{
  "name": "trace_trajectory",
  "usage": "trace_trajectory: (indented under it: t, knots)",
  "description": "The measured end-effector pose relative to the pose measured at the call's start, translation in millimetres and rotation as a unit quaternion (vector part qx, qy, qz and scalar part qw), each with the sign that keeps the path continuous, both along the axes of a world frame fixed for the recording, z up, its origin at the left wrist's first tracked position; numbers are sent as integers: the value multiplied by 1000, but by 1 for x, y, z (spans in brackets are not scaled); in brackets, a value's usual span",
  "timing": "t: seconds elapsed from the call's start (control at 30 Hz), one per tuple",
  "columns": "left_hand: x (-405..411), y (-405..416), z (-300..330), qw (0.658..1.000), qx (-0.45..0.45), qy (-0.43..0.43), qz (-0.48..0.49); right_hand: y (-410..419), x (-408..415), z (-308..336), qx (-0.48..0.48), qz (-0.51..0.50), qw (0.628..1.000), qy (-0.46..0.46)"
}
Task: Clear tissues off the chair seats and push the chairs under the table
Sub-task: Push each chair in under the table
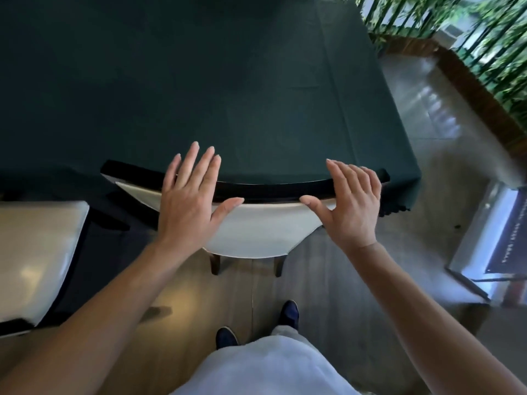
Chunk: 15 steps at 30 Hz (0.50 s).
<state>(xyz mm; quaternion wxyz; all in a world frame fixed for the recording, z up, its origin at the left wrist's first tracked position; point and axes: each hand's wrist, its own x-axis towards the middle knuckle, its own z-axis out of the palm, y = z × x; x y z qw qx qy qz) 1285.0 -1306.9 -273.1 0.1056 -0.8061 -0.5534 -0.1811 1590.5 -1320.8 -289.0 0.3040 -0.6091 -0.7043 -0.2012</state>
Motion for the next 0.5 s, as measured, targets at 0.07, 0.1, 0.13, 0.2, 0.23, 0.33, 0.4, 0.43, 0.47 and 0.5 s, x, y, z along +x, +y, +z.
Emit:
trace_trajectory:
  t: [0.07, 0.1, 0.13, 0.2, 0.23, 0.33, 0.4, 0.43, 0.47, 0.5]
  knots:
    - [7, 9, 2, 1000, 10, -7, 4, 15, 10, 7, -10, 21, 1000, -2]
    - [11, 12, 2, 1000, 19, -15, 10, 21, 14, 9, -17, 34, 999, -3]
    - [15, 13, 1, 999, 32, -24, 19, 27, 19, 10, -21, 44, 999, -3]
    - [27, 17, -2, 997, 54, -37, 29, 38, 29, 14, -26, 59, 998, 3]
    - [34, 20, -2, 997, 61, -39, 36, 44, 35, 17, -34, 66, 997, 4]
    - [60, 25, -4, 996, 66, -36, 57, 61, 62, 21, -70, 88, 994, -8]
    - [83, 24, -5, 995, 60, -41, 65, 70, 84, 21, -84, 101, 991, -18]
    - [95, 22, -6, 995, 56, -47, 69, 73, 95, 19, -88, 107, 990, -23]
    - [106, 18, -8, 995, 52, -52, 72, 73, 105, 16, -92, 111, 989, -27]
    - [116, 13, -11, 995, 49, -52, 74, 73, 115, 12, -94, 114, 989, -30]
